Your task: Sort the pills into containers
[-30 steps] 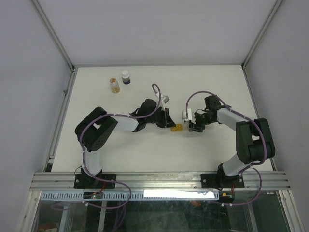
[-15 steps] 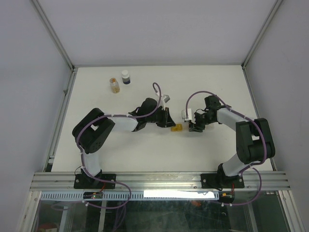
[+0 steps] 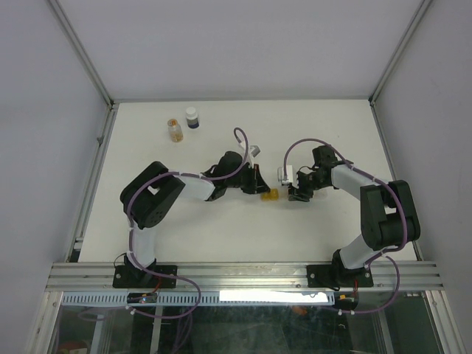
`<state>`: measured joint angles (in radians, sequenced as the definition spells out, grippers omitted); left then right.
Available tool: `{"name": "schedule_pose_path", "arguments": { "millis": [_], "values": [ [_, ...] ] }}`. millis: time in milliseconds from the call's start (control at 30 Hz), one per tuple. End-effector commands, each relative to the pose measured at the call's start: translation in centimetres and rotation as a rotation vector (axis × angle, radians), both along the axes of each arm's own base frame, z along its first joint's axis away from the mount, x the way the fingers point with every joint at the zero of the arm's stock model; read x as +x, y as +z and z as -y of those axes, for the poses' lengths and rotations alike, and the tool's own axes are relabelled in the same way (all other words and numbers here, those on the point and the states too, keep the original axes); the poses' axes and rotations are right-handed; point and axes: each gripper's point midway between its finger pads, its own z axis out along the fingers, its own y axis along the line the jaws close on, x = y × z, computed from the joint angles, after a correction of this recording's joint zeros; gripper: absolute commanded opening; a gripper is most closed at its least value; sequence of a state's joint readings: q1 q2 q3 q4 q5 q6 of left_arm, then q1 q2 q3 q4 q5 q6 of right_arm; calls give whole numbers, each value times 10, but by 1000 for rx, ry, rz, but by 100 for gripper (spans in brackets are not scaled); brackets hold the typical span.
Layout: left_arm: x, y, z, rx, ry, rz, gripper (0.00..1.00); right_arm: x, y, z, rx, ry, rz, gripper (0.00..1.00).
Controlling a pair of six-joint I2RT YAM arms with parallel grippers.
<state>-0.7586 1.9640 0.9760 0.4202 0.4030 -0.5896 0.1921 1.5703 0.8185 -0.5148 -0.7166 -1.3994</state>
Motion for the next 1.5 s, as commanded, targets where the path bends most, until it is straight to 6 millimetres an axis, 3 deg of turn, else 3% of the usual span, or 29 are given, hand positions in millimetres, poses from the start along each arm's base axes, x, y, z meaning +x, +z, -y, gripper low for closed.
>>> {"name": "schedule_pose_path", "arguments": {
  "millis": [0, 133, 300, 500, 600, 733, 900, 1033, 1267, 1367, 1467],
  "values": [
    [-8, -38, -15, 125, 22, -72, 0, 2, 0, 1, -17, -19, -9, 43],
    [2, 18, -5, 48, -1, 35, 3, 3, 2, 1, -14, -30, -10, 44],
    [5, 85, -6, -34, -5, 183, 17, 5, 3, 1, -13, -41, -13, 47],
    [4, 122, -40, -34, 96, 361, 40, 8, 3, 1, -12, -64, -17, 48],
    [-1, 142, -62, -52, 136, 464, 61, 16, 4, 3, -13, -117, -24, 48],
    [-4, 163, -105, -70, 273, 574, 98, 39, 8, 14, 3, -278, -49, 47],
    [-12, 177, -144, -129, 403, 586, 99, 65, 8, 32, -12, -477, -57, 47],
    [-25, 196, -152, -174, 406, 592, 99, 82, 3, 48, -53, -619, -99, 49],
    [-39, 227, -160, -215, 396, 608, 99, 94, 1, 64, -73, -715, -99, 53],
    [-46, 233, -158, -240, 371, 598, 99, 98, 7, 68, -72, -740, -92, 61],
    [-51, 240, -154, -252, 340, 588, 99, 102, 22, 70, -34, -749, -82, 80]
  ]
}}
